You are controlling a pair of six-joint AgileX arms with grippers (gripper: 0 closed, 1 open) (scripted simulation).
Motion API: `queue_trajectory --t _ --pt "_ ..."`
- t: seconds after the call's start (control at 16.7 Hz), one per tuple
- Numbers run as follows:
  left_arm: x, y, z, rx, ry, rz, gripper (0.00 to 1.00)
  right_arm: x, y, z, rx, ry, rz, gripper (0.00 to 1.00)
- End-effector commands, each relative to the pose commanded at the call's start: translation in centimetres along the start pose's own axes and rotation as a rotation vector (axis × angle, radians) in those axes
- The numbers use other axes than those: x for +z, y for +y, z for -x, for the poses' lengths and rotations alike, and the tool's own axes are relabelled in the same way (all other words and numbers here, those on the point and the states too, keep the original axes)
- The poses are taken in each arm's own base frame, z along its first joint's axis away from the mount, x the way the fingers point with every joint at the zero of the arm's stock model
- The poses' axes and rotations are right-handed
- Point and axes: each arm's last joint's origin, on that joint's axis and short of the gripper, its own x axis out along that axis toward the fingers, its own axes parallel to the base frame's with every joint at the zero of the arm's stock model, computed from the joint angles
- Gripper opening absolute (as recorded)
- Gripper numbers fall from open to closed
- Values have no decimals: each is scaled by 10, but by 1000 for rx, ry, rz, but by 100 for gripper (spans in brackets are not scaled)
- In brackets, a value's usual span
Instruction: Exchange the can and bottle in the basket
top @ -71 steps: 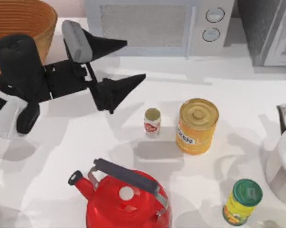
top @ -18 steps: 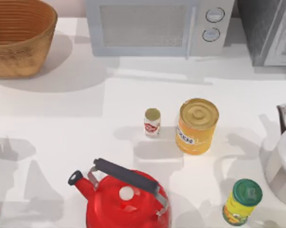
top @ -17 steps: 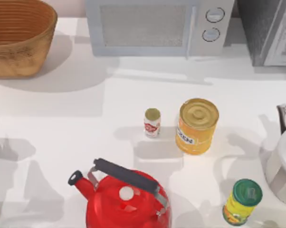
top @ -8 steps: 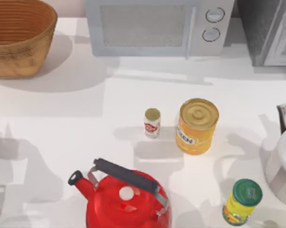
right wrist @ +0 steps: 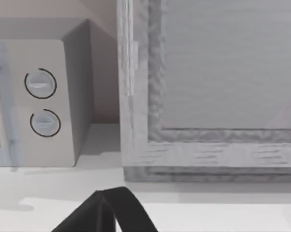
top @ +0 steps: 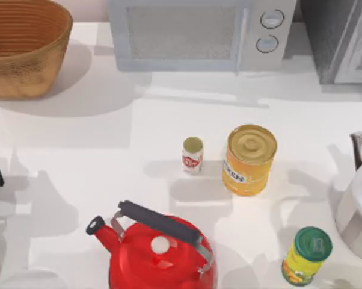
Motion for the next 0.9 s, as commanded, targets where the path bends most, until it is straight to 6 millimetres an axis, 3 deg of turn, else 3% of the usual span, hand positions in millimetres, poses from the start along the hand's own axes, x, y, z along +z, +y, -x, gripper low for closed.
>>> queue_trajectory --t 0.18,0.9 --pt "0 0 0 0 0 0 100 0 0 0 0 0 0 100" --pt "0 0 0 0 0 0 10 0 0 0 0 0 0 100"
